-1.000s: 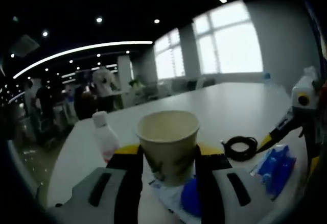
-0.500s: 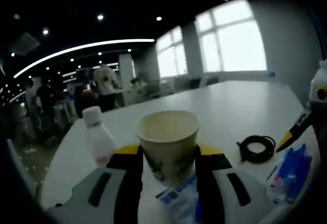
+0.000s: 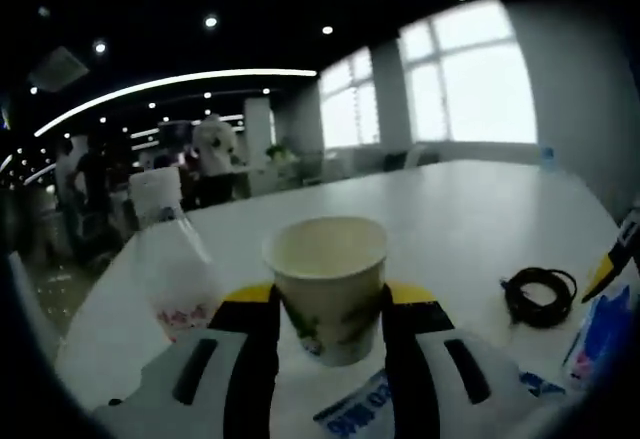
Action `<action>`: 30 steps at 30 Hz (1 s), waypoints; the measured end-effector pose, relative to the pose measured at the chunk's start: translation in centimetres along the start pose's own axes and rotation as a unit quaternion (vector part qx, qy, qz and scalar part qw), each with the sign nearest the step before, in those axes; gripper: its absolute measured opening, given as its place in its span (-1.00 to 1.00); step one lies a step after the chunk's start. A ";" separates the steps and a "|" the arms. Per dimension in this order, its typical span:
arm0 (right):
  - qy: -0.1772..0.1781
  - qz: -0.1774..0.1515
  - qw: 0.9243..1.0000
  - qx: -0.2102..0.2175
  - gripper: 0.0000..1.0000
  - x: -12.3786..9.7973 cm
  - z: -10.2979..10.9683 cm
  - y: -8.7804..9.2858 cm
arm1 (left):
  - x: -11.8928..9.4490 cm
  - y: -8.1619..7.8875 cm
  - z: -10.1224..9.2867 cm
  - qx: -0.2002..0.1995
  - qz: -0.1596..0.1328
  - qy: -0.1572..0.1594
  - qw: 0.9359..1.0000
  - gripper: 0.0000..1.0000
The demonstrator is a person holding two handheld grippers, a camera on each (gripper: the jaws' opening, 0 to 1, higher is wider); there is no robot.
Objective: Arrange the tabletop items into an orderly group along one side of the table until the central work area is clear of visible clutter.
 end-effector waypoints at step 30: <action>-0.026 -0.029 0.998 0.046 0.99 0.0 1.0 -1.0 | 3.1 2.7 0.4 -0.015 0.050 0.011 0.999 0.01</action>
Point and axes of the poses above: the point that each gripper's makers call its tool centre point, and the gripper's own axes: x roughly forward along the fingers, z roughly to its left, y roughly out of its underside, the point moved 8 cm from there along -x, roughly backward along the fingers, and after that the axes turned 15 degrees about z, right-handed, at the moved point
